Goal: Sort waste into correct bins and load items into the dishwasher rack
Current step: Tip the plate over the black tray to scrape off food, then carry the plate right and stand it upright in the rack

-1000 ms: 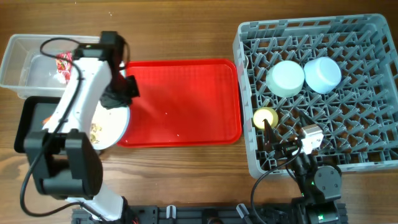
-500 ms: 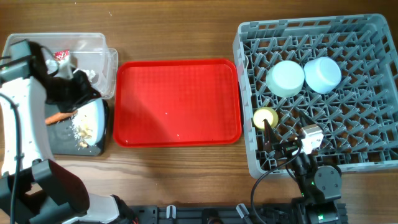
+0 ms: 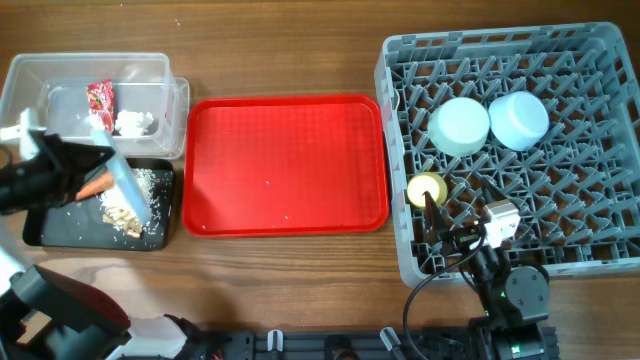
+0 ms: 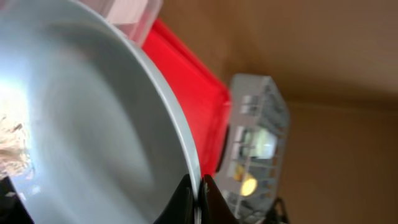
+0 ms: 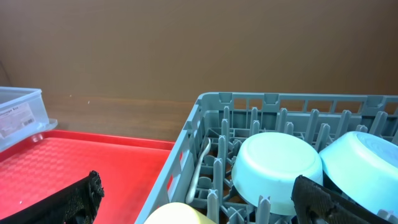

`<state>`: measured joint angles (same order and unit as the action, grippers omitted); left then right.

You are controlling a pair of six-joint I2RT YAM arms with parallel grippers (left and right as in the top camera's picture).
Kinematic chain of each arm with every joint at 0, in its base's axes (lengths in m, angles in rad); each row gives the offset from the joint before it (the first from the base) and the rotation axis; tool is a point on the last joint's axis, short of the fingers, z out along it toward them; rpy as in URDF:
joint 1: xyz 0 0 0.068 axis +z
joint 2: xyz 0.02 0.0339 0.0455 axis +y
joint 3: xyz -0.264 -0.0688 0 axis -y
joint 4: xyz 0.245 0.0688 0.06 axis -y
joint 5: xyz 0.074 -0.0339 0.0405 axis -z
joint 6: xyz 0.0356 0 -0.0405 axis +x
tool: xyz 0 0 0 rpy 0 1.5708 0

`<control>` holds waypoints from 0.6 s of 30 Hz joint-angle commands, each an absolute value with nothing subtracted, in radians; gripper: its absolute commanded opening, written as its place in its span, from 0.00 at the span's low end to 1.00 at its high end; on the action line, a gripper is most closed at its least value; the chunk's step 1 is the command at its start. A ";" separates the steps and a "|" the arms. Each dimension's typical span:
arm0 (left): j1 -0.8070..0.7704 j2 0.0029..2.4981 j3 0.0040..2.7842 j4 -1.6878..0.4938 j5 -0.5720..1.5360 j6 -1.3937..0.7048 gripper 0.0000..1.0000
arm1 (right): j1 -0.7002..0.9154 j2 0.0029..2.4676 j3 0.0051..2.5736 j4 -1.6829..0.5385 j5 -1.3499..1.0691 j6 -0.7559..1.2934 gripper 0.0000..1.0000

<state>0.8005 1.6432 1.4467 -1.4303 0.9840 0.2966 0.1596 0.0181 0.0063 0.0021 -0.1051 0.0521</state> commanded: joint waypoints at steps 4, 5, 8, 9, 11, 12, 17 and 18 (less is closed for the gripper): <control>0.968 1.615 1.457 -1.554 1.244 0.558 0.04 | 0.152 0.011 0.005 0.009 -0.121 0.067 1.00; 0.977 1.615 1.457 -1.567 1.246 0.571 0.04 | 0.152 0.011 0.005 0.009 -0.121 0.067 1.00; 0.981 1.615 1.457 -1.579 1.246 0.573 0.04 | 0.152 0.011 0.005 0.009 -0.121 0.067 1.00; 0.977 1.615 1.457 -1.580 1.245 0.573 0.04 | 0.152 0.011 0.005 0.009 -0.121 0.067 1.00; 0.961 1.615 1.457 -1.580 1.244 0.573 0.04 | 0.152 0.011 0.005 0.009 -0.121 0.067 0.99; 0.953 1.615 1.457 -1.580 1.241 0.573 0.04 | 0.152 0.011 0.005 0.009 -0.121 0.067 1.00; 0.872 1.606 1.457 -1.599 1.254 0.573 0.04 | 0.152 0.011 0.005 0.009 -0.121 0.067 1.00; 0.832 1.597 1.457 -1.597 1.253 0.573 0.04 | 0.152 0.011 0.005 0.009 -0.121 0.067 1.00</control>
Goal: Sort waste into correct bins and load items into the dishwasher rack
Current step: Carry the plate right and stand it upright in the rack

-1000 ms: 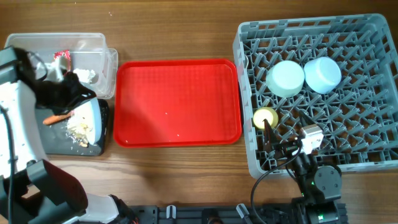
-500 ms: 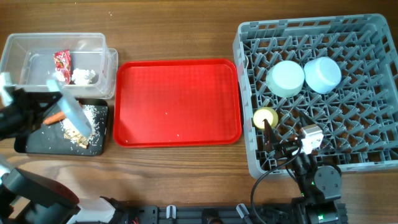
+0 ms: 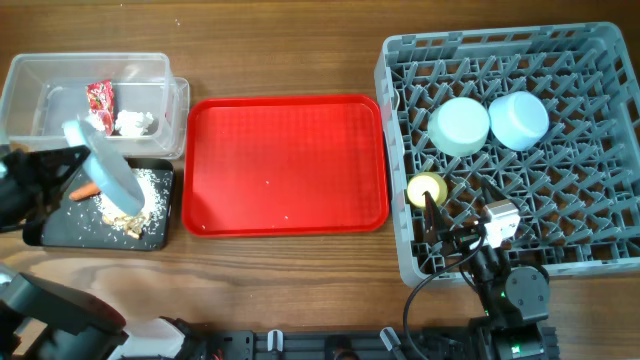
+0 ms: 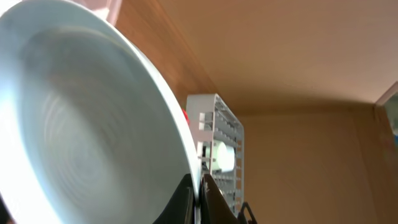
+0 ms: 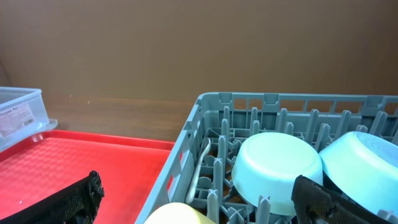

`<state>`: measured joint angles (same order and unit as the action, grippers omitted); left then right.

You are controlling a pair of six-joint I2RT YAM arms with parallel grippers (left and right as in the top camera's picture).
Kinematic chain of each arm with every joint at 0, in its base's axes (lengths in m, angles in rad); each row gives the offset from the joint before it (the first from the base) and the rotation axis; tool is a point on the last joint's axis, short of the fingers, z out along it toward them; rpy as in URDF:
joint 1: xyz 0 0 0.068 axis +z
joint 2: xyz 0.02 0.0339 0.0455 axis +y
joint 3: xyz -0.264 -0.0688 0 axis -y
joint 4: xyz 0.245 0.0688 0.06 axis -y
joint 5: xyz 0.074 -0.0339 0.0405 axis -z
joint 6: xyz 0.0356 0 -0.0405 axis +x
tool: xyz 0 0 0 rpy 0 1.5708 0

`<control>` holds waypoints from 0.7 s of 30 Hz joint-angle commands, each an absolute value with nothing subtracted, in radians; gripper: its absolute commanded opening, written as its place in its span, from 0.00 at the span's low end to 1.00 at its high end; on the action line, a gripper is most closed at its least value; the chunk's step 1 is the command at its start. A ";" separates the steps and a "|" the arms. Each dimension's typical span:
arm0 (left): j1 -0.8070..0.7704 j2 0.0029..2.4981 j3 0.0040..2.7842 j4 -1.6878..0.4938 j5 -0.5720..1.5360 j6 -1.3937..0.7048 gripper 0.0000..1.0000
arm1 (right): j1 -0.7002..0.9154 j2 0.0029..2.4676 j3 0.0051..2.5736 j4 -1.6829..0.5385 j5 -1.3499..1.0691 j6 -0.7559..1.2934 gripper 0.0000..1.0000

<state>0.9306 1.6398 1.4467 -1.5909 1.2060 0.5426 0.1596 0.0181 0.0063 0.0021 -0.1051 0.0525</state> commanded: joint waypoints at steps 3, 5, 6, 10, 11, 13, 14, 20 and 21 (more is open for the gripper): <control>0.656 1.567 1.457 -1.541 1.247 0.550 0.04 | 0.152 0.011 0.005 0.009 -0.121 0.067 1.00; 0.550 1.559 1.457 -1.465 1.231 0.470 0.04 | 0.152 0.011 0.005 0.009 -0.121 0.067 1.00; 0.486 1.559 1.457 -1.406 1.213 0.405 0.04 | 0.152 0.011 0.005 0.009 -0.121 0.067 1.00; 0.140 1.563 1.457 -1.032 1.111 0.052 0.04 | 0.152 0.011 0.005 0.009 -0.121 0.067 1.00; 0.043 1.568 1.457 -0.897 1.087 -0.066 0.04 | 0.152 0.011 0.005 0.009 -0.121 0.067 1.00; -0.098 1.587 1.457 -0.670 1.039 -0.254 0.04 | 0.152 0.011 0.005 0.009 -0.121 0.067 1.00; -0.168 1.600 1.457 -0.542 1.009 -0.344 0.04 | 0.152 0.011 0.005 0.009 -0.121 0.067 1.00; -0.529 1.734 1.457 0.140 0.776 -0.752 0.04 | 0.152 0.011 0.005 0.009 -0.121 0.067 1.00; -0.562 1.754 1.457 0.187 0.711 -0.828 0.04 | 0.152 0.011 0.005 0.009 -0.121 0.067 1.00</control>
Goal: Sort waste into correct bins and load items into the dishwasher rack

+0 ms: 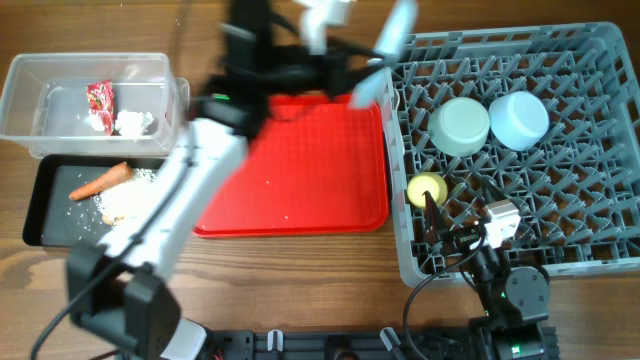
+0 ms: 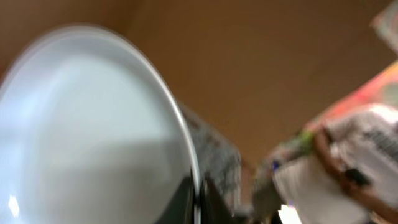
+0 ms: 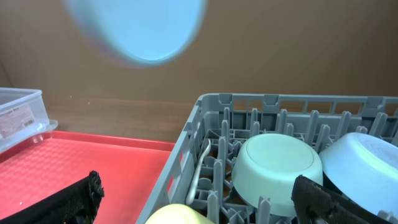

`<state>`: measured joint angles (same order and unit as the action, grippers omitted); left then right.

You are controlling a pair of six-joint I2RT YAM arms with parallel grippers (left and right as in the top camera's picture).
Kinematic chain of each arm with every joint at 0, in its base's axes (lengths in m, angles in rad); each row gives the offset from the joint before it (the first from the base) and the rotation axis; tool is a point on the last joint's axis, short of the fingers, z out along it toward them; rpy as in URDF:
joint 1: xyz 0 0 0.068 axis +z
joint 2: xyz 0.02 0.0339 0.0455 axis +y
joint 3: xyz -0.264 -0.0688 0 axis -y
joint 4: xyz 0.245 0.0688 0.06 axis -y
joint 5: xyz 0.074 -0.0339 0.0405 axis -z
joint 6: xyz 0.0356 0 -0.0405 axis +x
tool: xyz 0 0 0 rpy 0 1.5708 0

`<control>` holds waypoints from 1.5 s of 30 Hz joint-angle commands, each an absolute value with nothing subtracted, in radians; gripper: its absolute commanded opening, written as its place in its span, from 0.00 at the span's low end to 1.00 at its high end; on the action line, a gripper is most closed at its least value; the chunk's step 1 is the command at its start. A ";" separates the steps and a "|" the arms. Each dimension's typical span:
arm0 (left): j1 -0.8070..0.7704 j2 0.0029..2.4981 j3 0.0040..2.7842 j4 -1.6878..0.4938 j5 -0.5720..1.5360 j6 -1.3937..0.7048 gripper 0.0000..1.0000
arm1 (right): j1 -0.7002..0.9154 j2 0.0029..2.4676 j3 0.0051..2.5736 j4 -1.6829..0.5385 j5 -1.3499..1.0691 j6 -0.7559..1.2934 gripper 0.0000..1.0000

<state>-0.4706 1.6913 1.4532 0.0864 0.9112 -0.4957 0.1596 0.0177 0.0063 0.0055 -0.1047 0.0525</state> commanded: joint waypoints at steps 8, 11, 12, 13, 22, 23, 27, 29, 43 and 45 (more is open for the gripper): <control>-0.626 1.887 1.457 0.218 0.470 -1.225 0.04 | 0.152 0.011 0.005 0.009 -0.121 0.067 1.00; -0.611 1.932 1.457 0.218 0.452 -1.311 0.04 | 0.152 0.011 0.005 0.009 -0.121 0.067 0.99; -0.607 1.945 1.457 0.217 0.443 -1.338 0.04 | 0.152 0.011 0.005 0.009 -0.121 0.067 1.00; -0.601 1.959 1.457 0.218 0.443 -1.372 0.04 | 0.152 0.011 0.005 0.009 -0.121 0.067 1.00; -0.456 1.871 1.457 -0.009 0.522 -1.132 0.99 | 0.152 0.011 0.005 0.009 -0.121 0.067 1.00; -0.431 1.840 1.457 -0.090 0.518 -1.069 0.99 | 0.152 0.011 0.005 0.009 -0.121 0.067 1.00; -0.342 1.691 1.457 -0.464 0.436 -0.779 1.00 | 0.152 0.011 0.005 0.009 -0.121 0.067 1.00; -0.312 1.607 1.457 -0.651 0.367 -0.622 1.00 | 0.152 0.011 0.005 0.009 -0.121 0.067 1.00; -0.304 1.164 1.457 -1.167 0.133 -0.345 1.00 | 0.152 0.011 0.005 0.009 -0.121 0.067 1.00; -0.301 1.127 1.457 -1.213 0.084 -0.318 1.00 | 0.152 0.011 0.005 0.009 -0.121 0.067 1.00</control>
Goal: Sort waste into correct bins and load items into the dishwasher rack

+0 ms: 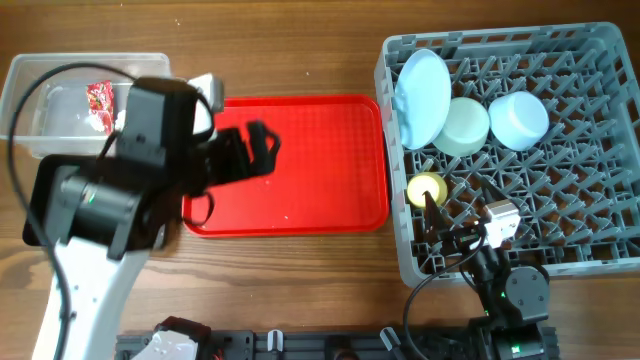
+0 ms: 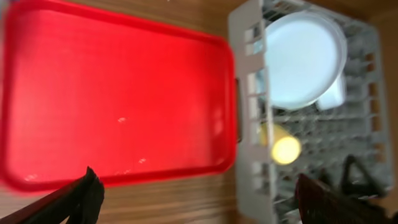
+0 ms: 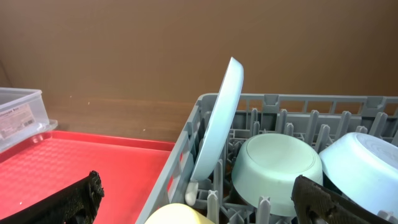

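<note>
A pale blue plate (image 1: 420,92) stands on edge in the far left corner of the grey dishwasher rack (image 1: 600,255), leaning beside two upturned bowls (image 1: 465,125). It also shows in the right wrist view, where the plate (image 3: 219,118) rises just inside the rack wall. A yellow cup (image 1: 427,188) sits in the rack's near left. My left gripper (image 1: 262,150) hangs open and empty over the left half of the red tray (image 1: 320,190). My right gripper (image 3: 199,208) rests open at the rack's near edge, holding nothing.
A clear bin (image 1: 60,75) at the far left holds a red wrapper (image 1: 98,98). My left arm covers its right side and the black tray beneath. The second bowl (image 1: 518,120) sits right of the first. Bare wood lies beyond the tray.
My left gripper was shut on the plate, up by the rack's far left corner. Now the plate stands in the rack and the gripper is open over the tray's left side.
My left gripper held the plate tilted over the black tray, where a carrot and crumbs lay. It was still there a moment later. Then the plate was high beside the rack. Now it stands in the rack, released. The right arm stayed still.
</note>
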`<state>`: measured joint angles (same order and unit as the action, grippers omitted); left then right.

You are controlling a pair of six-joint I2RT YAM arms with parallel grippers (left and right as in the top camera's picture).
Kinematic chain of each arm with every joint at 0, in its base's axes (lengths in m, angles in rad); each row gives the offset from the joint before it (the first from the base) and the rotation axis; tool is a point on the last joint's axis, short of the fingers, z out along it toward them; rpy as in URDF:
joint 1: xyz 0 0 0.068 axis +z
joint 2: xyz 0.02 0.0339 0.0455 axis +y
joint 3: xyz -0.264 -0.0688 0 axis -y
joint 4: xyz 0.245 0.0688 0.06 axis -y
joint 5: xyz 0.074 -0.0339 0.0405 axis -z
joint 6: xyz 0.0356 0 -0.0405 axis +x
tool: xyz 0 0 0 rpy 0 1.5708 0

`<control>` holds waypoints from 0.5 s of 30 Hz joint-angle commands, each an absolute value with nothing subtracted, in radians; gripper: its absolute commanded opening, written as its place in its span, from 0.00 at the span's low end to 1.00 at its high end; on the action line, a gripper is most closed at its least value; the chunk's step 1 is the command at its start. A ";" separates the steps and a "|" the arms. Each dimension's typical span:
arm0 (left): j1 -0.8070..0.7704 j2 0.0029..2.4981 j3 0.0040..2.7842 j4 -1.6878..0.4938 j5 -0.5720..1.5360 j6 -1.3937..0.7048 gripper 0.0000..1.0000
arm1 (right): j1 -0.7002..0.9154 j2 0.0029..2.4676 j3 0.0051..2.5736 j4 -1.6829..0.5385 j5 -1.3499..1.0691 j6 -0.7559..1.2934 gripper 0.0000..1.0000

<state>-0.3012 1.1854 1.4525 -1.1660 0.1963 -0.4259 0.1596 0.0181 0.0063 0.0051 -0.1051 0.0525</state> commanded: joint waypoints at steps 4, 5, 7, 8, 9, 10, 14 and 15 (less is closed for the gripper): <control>-0.282 1.065 1.457 -1.215 -0.008 -0.307 1.00 | 0.152 0.011 0.005 0.009 -0.121 0.067 1.00; -0.281 1.046 1.448 -1.198 -0.033 -0.285 1.00 | 0.152 0.011 0.005 0.009 -0.121 0.067 1.00; -0.271 0.992 1.411 -1.132 -0.064 -0.245 1.00 | 0.152 0.011 0.005 0.009 -0.121 0.067 1.00; -0.255 0.947 1.369 -1.068 -0.065 -0.220 1.00 | 0.152 0.011 0.005 0.009 -0.121 0.067 1.00; -0.236 0.908 1.327 -1.013 -0.066 -0.210 1.00 | 0.152 0.011 0.005 0.009 -0.121 0.067 1.00; -0.215 0.870 1.283 -0.958 -0.065 -0.204 1.00 | 0.152 0.011 0.005 0.009 -0.121 0.067 1.00; -0.133 0.678 1.042 -0.712 -0.060 -0.205 1.00 | 0.152 0.011 0.005 0.009 -0.121 0.067 1.00; -0.115 0.619 0.964 -0.642 -0.056 -0.205 1.00 | 0.152 0.011 0.005 0.009 -0.121 0.067 1.00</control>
<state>-0.1719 0.7635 1.1580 -0.7685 -0.0360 -0.2428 0.1596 0.0181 0.0063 0.0048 -0.1051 0.0525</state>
